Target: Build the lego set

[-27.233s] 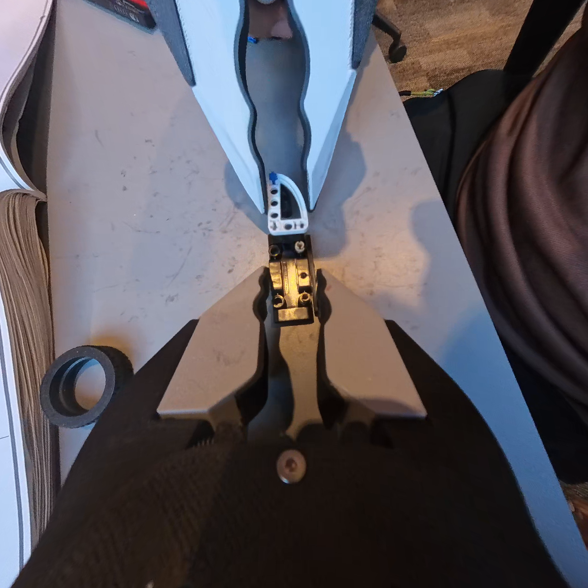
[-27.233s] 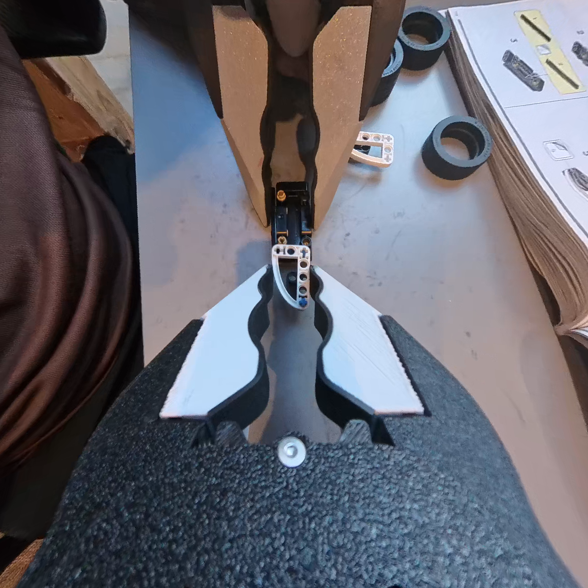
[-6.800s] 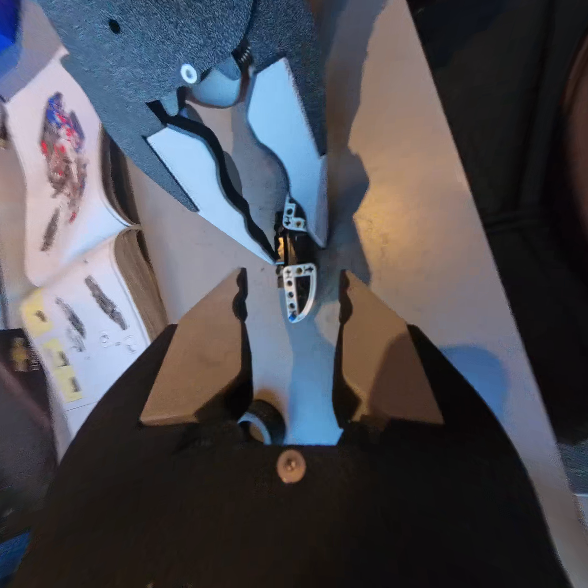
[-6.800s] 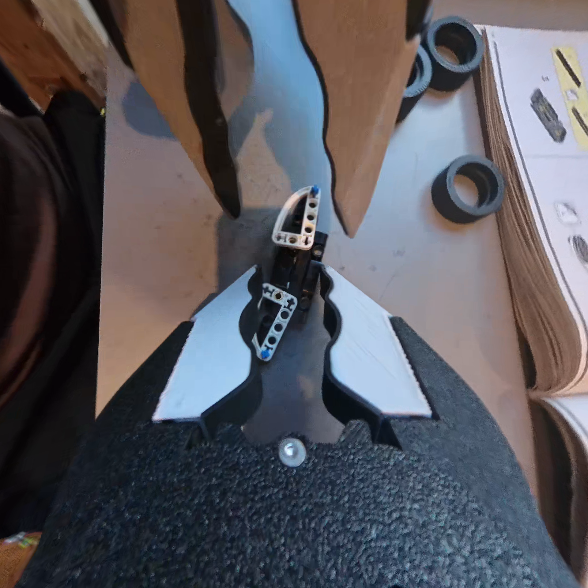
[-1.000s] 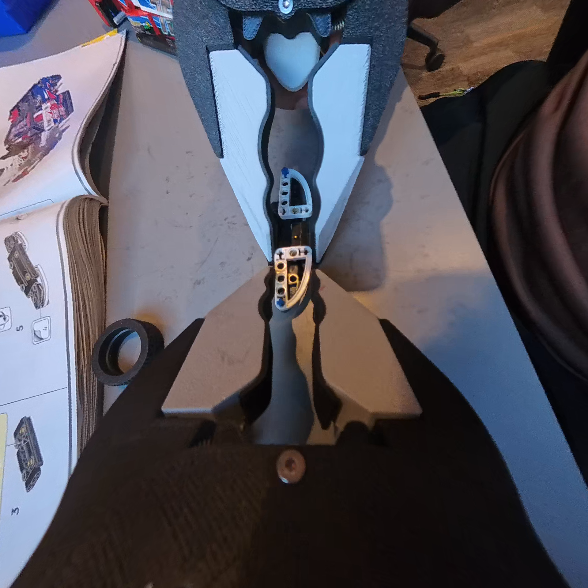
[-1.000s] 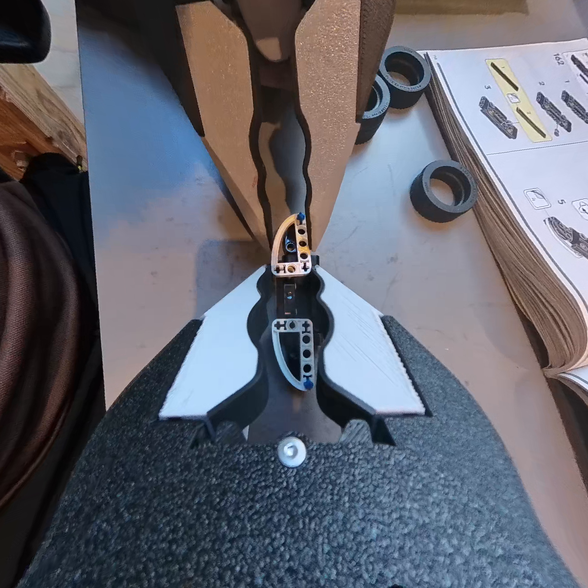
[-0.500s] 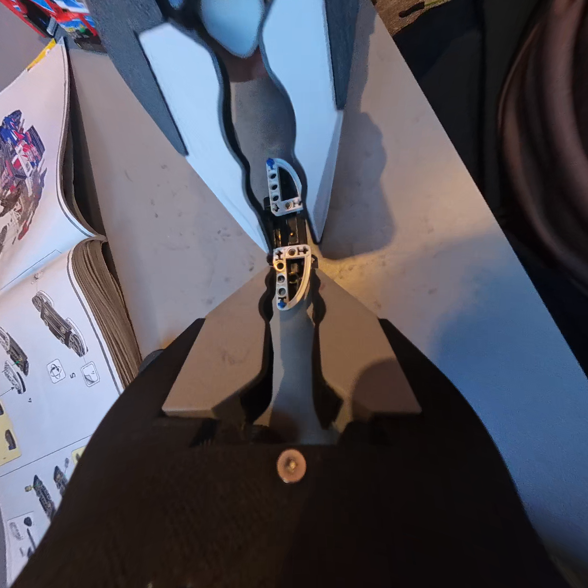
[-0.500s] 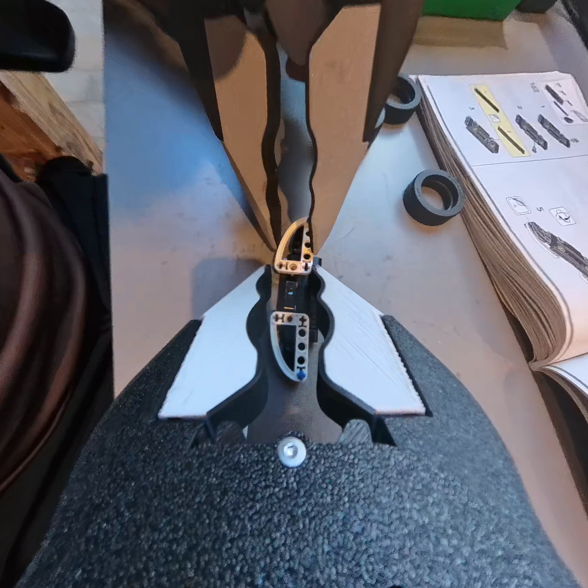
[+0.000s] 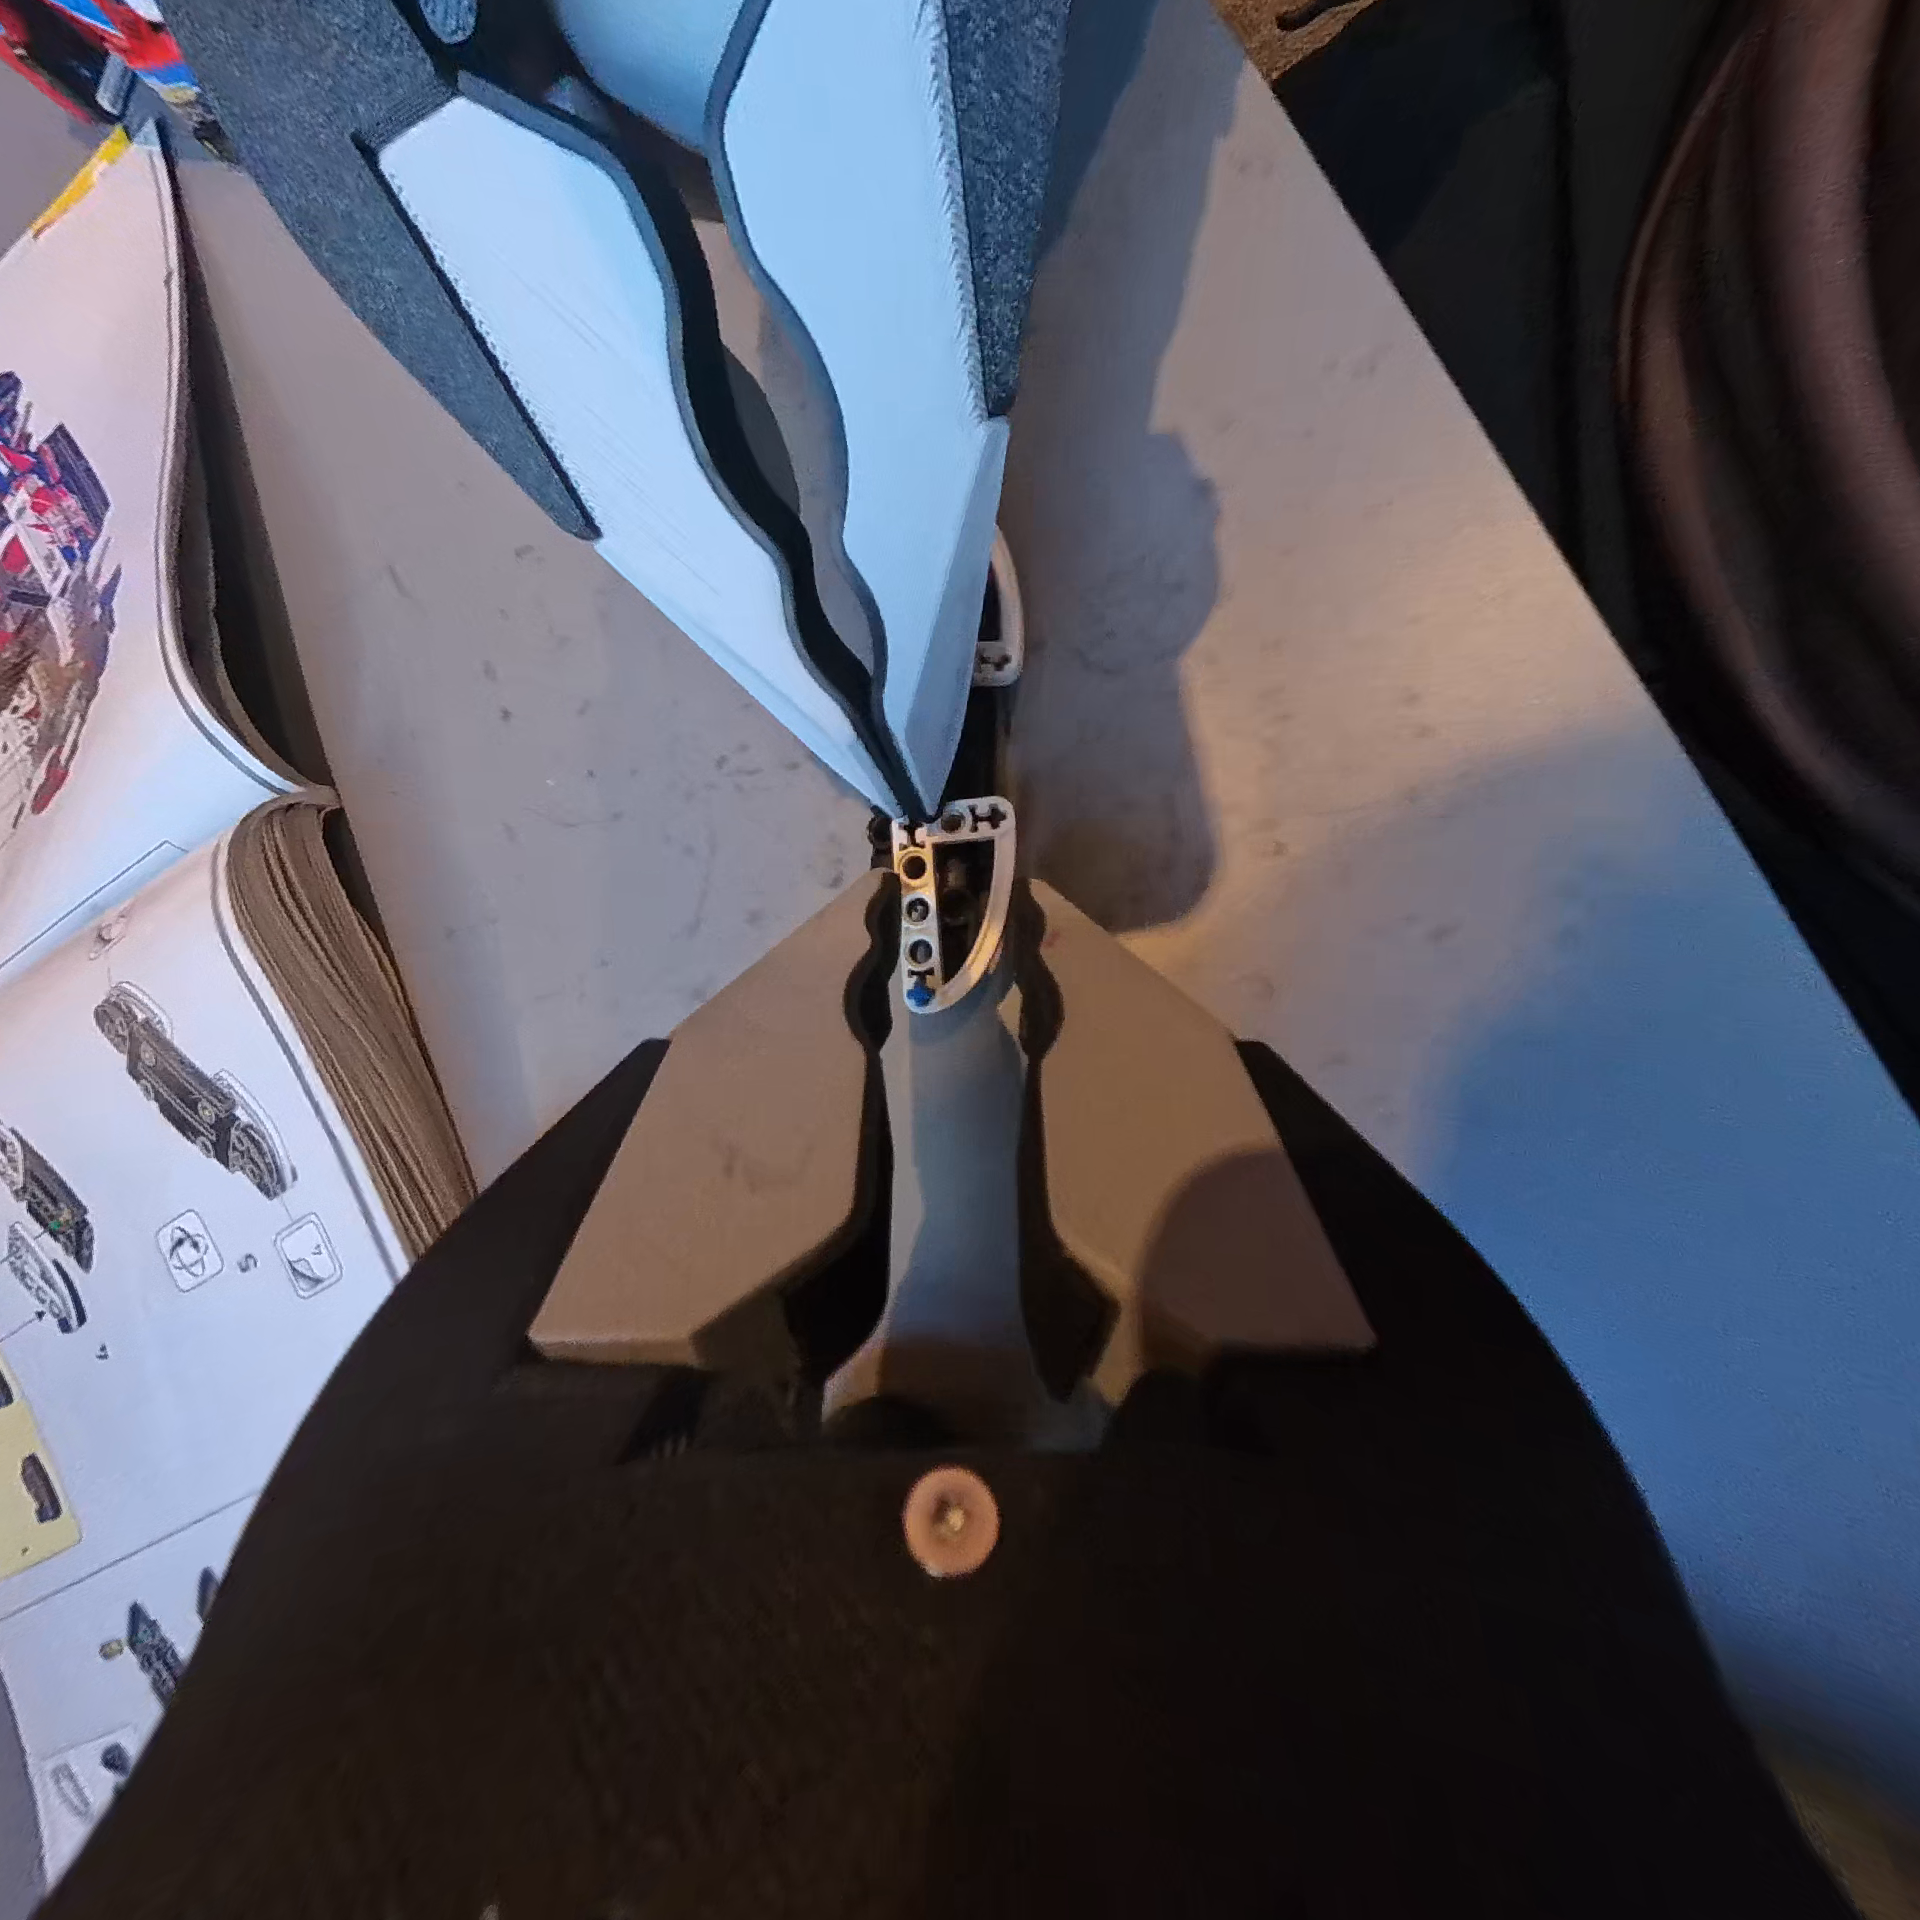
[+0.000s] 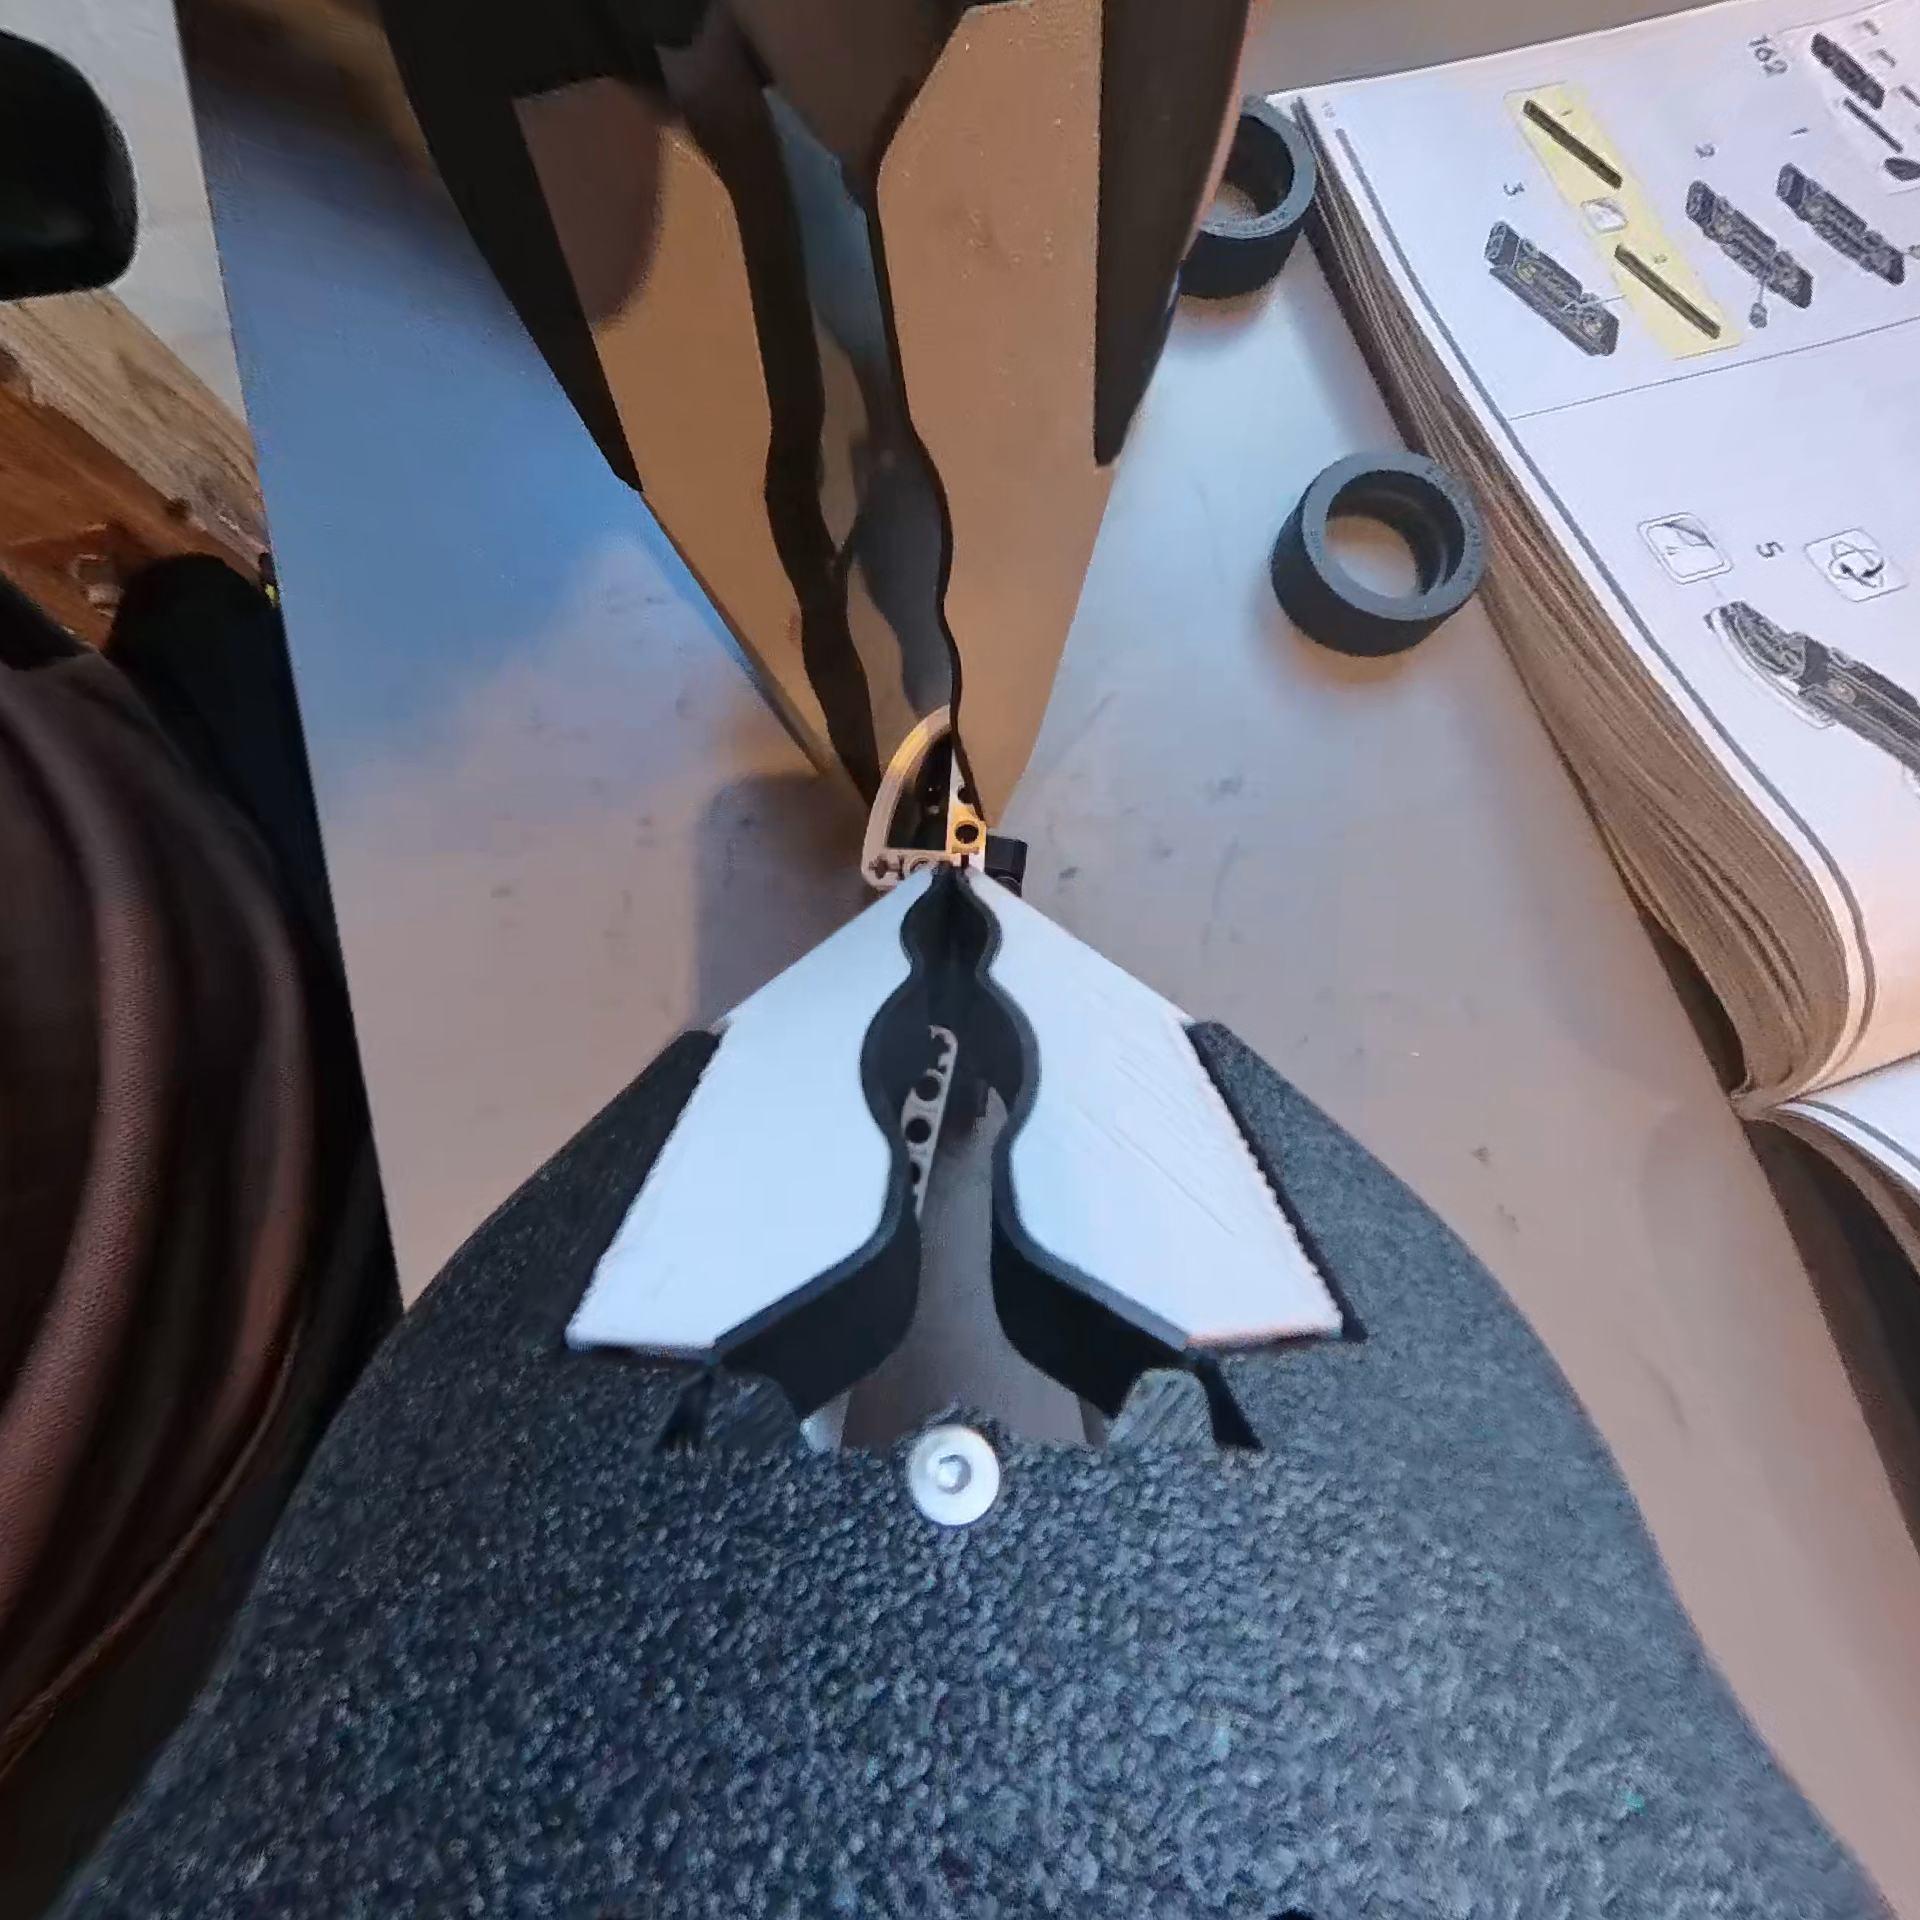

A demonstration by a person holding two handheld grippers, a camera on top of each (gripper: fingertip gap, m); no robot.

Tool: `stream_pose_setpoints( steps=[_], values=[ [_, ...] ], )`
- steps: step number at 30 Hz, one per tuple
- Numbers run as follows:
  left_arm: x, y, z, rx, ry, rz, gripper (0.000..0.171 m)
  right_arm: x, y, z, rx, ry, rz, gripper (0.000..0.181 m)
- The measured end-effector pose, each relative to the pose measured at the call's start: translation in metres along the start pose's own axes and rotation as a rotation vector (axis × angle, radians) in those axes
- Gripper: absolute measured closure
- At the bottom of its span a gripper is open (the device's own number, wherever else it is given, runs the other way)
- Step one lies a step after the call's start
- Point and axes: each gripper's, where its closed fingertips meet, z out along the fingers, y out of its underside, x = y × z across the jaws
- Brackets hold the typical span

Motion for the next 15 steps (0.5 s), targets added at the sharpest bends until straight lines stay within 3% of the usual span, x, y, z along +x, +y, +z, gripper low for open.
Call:
stream_pose_setpoints(
  steps=[7, 9, 10, 12, 15],
  values=[
    [0.0, -0.002, 0.001, -0.007, 0.06, 0.03, 0.153, 0.0, 0.002, 0.001, -0.05, 0.036, -0.11, 0.181],
    [0.01, -0.009, -0.001, 0.037, 0.138, 0.041, 0.17, 0.0, 0.005, 0.002, -0.071, 0.055, -0.175, 0.181],
    [0.004, -0.022, -0.001, 0.113, 0.105, 0.021, 0.169, -0.003, 0.009, 0.003, -0.098, 0.058, -0.207, 0.181],
    [0.003, -0.025, -0.001, 0.102, 0.132, 0.019, 0.171, -0.005, 0.008, 0.005, -0.069, 0.082, -0.228, 0.181],
    [-0.008, -0.023, -0.006, 0.105, 0.042, 0.028, 0.171, -0.004, 0.007, 0.005, -0.026, 0.094, -0.188, 0.181]
  ],
)
